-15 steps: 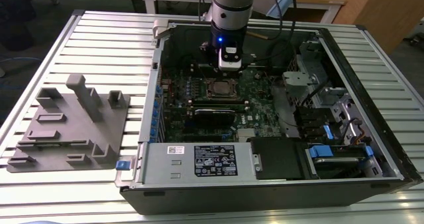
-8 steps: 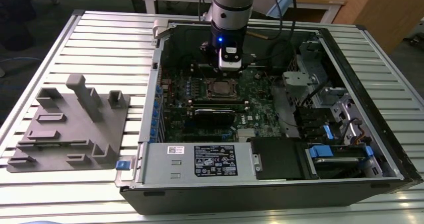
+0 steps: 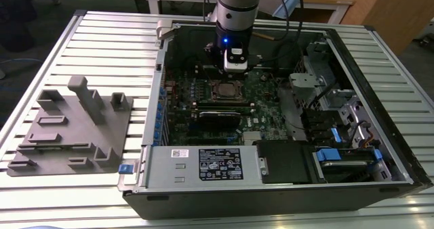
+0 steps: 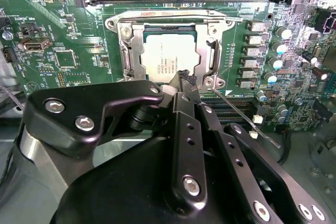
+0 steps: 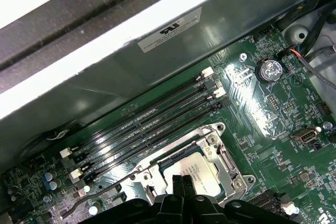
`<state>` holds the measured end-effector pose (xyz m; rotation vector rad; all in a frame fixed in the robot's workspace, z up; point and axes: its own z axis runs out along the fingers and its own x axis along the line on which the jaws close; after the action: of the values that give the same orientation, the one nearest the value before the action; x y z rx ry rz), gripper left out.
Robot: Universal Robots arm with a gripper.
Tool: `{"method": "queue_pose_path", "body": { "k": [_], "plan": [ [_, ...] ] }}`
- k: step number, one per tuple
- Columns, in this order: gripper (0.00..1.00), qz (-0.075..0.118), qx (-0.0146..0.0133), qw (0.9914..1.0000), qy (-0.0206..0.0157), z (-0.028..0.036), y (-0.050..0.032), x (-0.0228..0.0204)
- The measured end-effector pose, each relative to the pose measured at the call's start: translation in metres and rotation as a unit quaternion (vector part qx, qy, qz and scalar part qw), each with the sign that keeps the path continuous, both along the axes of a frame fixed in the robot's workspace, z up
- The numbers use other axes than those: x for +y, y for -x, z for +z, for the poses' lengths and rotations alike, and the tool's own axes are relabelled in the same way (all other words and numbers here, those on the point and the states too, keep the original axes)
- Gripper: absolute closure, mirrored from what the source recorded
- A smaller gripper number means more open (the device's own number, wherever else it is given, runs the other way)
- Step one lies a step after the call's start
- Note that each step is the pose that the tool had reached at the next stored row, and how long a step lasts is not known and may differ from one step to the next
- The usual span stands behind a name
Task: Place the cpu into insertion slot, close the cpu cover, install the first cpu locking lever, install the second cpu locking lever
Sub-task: 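Close the cpu cover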
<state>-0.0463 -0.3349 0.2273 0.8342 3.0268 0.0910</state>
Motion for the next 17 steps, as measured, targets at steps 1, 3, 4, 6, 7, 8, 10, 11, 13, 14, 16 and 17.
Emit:
{"method": "queue_pose_path", "body": {
  "k": [1, 3, 4, 6, 7, 8, 10, 11, 13, 14, 16, 17],
  "plan": [
    [0.89, 0.000, 0.0000, 1.00000, 0.0000, 0.0000, 0.0000, 0.0000],
    [0.89, 0.000, 0.0000, 1.00000, 0.0000, 0.0000, 0.0000, 0.0000],
    [0.89, 0.000, 0.0000, 1.00000, 0.0000, 0.0000, 0.0000, 0.0000],
    [0.89, 0.000, 0.0000, 1.00000, 0.0000, 0.0000, 0.0000, 0.0000],
    [0.89, 0.000, 0.0000, 1.00000, 0.0000, 0.0000, 0.0000, 0.0000],
    [0.89, 0.001, 0.0000, 1.00000, 0.0000, 0.0000, 0.0000, 0.0000],
    [0.89, 0.002, 0.0000, 1.00000, 0.0000, 0.0000, 0.0000, 0.0000],
    [0.89, 0.004, 0.0000, 0.99999, 0.0000, 0.0000, 0.0000, 0.0000],
    [0.89, 0.010, 0.0000, 0.99995, 0.0000, 0.0000, 0.0000, 0.0000],
    [0.89, 0.013, 0.0000, 0.99991, 0.0000, 0.0000, 0.0000, 0.0000],
    [0.89, 0.019, 0.0000, 0.99982, 0.0000, 0.0000, 0.0000, 0.0000],
    [0.89, 0.019, 0.0000, 0.99982, 0.0000, 0.0000, 0.0000, 0.0000]
  ]
}}
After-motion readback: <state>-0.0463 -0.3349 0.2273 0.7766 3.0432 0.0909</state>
